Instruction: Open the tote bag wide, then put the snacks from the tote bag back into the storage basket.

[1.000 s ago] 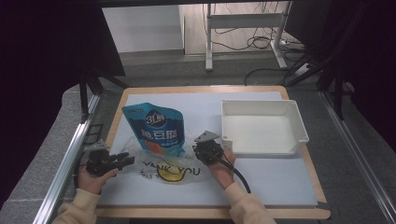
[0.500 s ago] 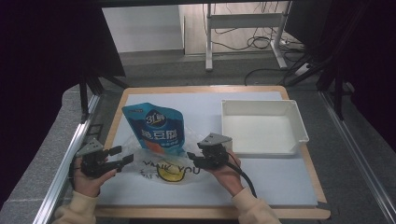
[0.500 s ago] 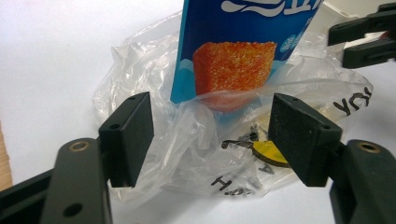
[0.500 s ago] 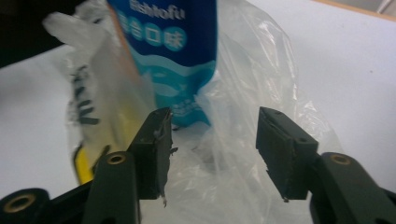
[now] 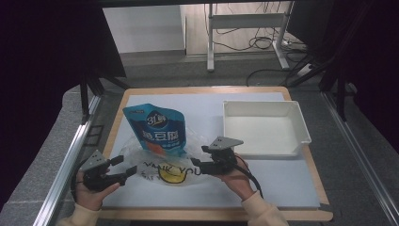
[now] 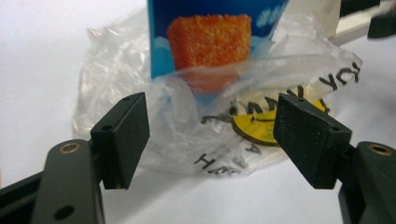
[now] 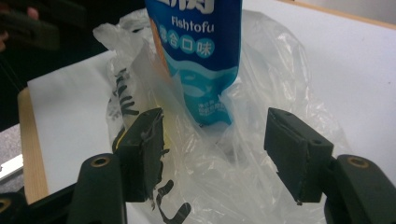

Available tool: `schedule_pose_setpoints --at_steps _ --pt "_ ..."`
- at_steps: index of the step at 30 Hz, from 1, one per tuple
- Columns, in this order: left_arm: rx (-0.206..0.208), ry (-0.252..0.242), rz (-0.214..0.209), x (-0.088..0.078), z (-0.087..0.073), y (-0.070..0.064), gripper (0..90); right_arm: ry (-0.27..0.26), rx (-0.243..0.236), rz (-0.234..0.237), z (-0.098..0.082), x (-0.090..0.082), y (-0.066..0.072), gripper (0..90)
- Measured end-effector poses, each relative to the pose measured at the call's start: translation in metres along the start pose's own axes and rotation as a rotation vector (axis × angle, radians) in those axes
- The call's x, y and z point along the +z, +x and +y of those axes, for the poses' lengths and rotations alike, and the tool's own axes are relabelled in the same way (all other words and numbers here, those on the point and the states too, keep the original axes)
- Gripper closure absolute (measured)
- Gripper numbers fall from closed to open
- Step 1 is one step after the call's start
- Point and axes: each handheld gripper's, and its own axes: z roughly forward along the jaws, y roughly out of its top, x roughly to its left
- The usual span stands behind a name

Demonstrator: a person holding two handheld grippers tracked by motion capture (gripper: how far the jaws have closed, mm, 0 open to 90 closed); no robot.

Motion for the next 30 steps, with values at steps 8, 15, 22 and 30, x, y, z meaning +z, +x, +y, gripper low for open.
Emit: schedule_pose_setpoints --at_steps 8,15,22,30 --pt "-0.002 0.017 0.001 0.004 -0.005 0.001 25.9 -0.024 -0.006 0.003 0.003 -0.004 -0.004 37.4" --pt "0.014 0.020 0.013 0.006 -0.007 0.000 26.0 -0.036 -0.012 0.002 0.007 -0.006 -0.004 37.4" --pt "0.030 0.027 0.023 0.006 -0.009 -0.003 25.9 -0.054 -0.012 -0.003 0.011 -0.009 -0.006 37.3" --pt "0.032 0.039 0.010 0.006 -0.012 -0.004 25.7 -0.078 -0.016 0.012 0.019 -0.012 -0.005 37.2"
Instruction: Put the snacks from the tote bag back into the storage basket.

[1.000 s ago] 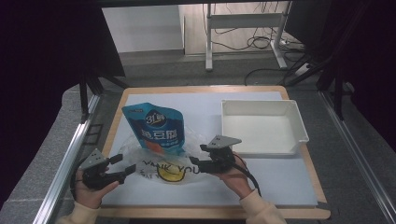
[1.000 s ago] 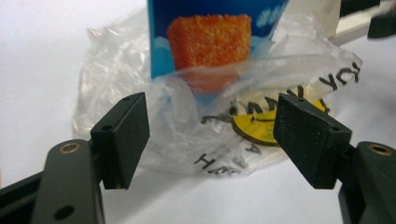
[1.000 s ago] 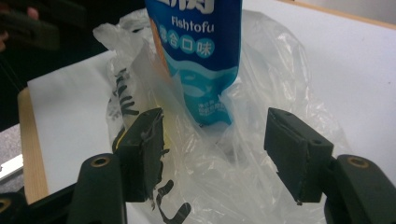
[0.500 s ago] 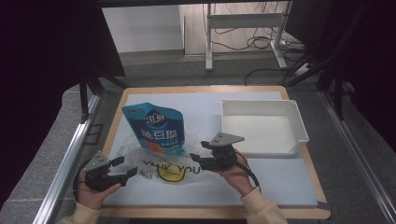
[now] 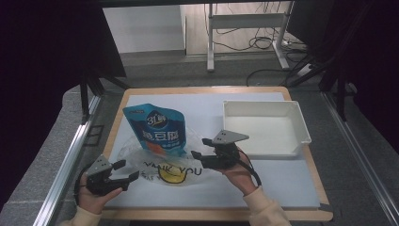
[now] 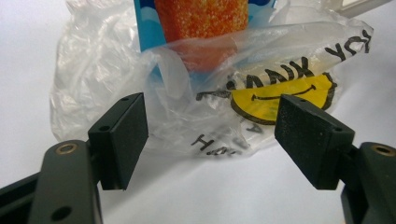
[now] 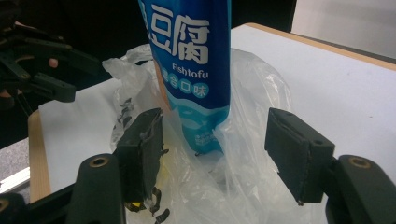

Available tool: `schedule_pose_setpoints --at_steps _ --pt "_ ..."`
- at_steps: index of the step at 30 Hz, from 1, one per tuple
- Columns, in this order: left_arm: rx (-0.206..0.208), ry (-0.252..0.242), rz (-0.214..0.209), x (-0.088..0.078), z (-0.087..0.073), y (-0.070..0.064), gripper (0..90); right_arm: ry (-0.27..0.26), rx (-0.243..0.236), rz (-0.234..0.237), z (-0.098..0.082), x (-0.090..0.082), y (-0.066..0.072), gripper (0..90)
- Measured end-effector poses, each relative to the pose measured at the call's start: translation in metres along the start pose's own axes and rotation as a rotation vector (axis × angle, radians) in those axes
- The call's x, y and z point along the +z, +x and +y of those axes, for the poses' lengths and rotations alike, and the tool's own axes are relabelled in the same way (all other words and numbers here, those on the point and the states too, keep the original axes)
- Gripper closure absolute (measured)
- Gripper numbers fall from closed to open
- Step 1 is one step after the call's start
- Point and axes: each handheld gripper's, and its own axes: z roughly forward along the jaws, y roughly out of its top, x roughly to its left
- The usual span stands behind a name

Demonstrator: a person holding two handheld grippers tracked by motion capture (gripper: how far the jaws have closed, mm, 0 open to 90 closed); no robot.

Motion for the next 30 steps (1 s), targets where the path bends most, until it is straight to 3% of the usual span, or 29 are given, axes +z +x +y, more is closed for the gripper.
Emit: schedule_pose_setpoints --at_steps 13,30 --pt "-0.011 0.011 -0.001 -0.001 -0.006 0.004 25.8 0.007 -0.009 0.012 0.005 0.011 0.003 37.2" --pt "0.005 0.026 -0.009 0.002 -0.006 0.001 25.5 -0.041 -0.016 0.031 0.035 0.025 0.001 37.6"
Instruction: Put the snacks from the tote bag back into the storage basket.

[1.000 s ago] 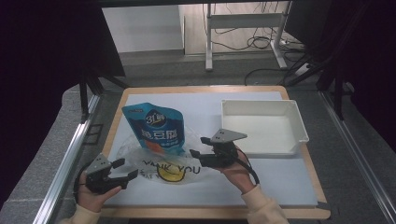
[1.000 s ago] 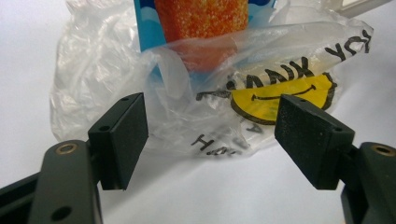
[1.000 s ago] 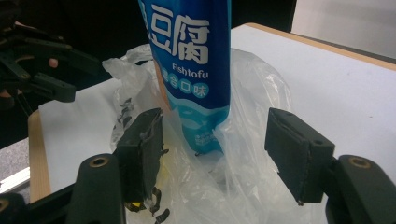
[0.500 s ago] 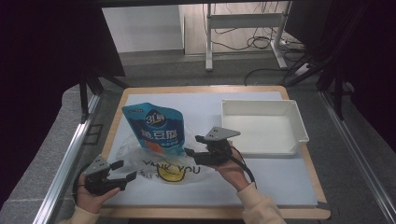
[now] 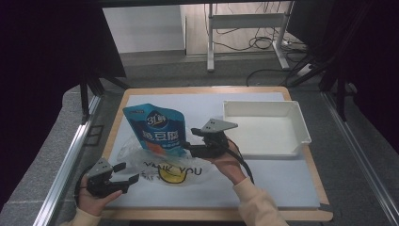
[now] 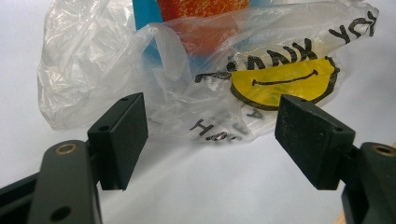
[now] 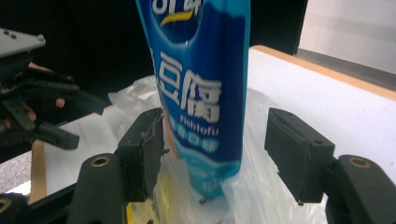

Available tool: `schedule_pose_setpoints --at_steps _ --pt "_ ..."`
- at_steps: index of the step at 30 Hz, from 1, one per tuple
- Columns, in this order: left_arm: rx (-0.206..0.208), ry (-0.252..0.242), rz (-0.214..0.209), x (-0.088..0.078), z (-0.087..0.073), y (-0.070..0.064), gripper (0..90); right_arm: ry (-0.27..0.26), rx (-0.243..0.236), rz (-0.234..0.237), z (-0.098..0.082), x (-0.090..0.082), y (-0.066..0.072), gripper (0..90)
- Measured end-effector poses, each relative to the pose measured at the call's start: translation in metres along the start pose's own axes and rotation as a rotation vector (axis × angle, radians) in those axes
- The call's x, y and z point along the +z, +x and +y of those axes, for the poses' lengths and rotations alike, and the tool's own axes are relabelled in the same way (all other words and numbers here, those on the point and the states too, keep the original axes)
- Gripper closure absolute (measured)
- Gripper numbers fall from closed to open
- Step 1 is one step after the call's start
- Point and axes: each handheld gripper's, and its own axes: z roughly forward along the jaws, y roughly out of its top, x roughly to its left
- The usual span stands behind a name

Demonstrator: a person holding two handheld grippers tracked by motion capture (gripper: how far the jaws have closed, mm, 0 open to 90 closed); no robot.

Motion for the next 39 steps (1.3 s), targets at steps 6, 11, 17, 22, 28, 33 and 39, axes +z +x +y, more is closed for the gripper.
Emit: schedule_pose_setpoints --at_steps 6,11,17,22,28,33,39 --pt "-0.003 -0.001 -0.001 0.000 0.000 0.000 25.4 0.002 -0.009 -0.004 0.014 0.007 -0.003 37.6" --pt "0.000 0.003 -0.002 0.000 -0.001 0.001 25.4 -0.010 -0.019 -0.008 0.025 0.011 -0.006 38.4" --pt "-0.004 0.002 -0.001 0.000 -0.001 0.000 25.4 -0.026 -0.002 0.007 0.035 0.016 -0.011 41.4" --pt "-0.001 0.006 -0.001 0.000 0.000 0.000 25.4 -0.041 -0.002 0.013 0.045 0.022 -0.012 46.8" --pt "0.000 0.006 -0.001 0.000 -0.001 0.000 25.5 -0.055 -0.017 0.036 0.056 0.030 -0.010 61.0" --pt "0.001 0.007 -0.002 0.001 -0.001 0.000 25.5 -0.066 -0.015 0.051 0.057 0.035 -0.013 69.5" --pt "0.002 0.009 -0.003 0.002 -0.001 -0.001 25.5 -0.059 -0.047 0.061 0.060 0.037 -0.011 78.0"
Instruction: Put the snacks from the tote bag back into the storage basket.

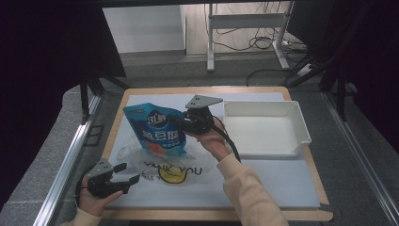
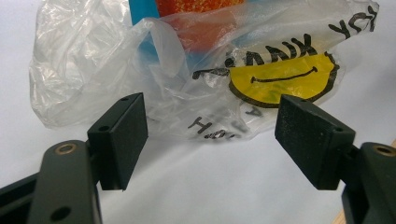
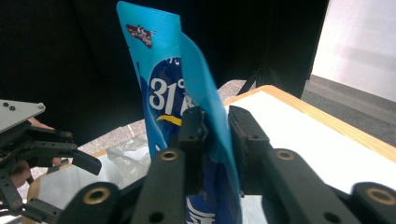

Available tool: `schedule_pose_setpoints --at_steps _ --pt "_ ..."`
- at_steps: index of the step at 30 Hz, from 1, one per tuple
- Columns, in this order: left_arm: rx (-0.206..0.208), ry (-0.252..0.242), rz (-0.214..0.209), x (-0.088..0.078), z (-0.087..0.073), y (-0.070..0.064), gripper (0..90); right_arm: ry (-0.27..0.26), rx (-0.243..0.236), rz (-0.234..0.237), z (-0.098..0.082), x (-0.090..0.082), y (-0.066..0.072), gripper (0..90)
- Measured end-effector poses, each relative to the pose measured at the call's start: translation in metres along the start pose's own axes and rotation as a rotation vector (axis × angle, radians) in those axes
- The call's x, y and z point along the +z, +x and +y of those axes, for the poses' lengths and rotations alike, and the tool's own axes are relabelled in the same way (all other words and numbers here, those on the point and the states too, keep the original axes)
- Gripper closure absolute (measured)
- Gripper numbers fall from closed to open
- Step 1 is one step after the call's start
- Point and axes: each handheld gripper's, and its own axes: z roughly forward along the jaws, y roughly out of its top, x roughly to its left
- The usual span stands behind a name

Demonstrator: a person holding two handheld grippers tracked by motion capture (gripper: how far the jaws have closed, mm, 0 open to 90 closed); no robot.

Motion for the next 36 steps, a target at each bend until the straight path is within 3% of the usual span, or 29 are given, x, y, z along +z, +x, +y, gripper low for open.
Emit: schedule_pose_setpoints --at_steps 12,29,36 --pt "0.003 0.002 -0.002 0.001 0.000 -0.001 25.5 -0.005 -0.014 0.037 0.001 0.003 -0.003 85.6" --pt "0.007 0.005 -0.002 0.001 0.000 -0.003 25.5 -0.032 -0.034 0.092 0.000 0.004 -0.012 87.6" --pt "0.008 0.007 -0.002 0.002 0.001 -0.003 25.4 -0.062 0.002 0.125 0.000 0.002 -0.020 88.3"
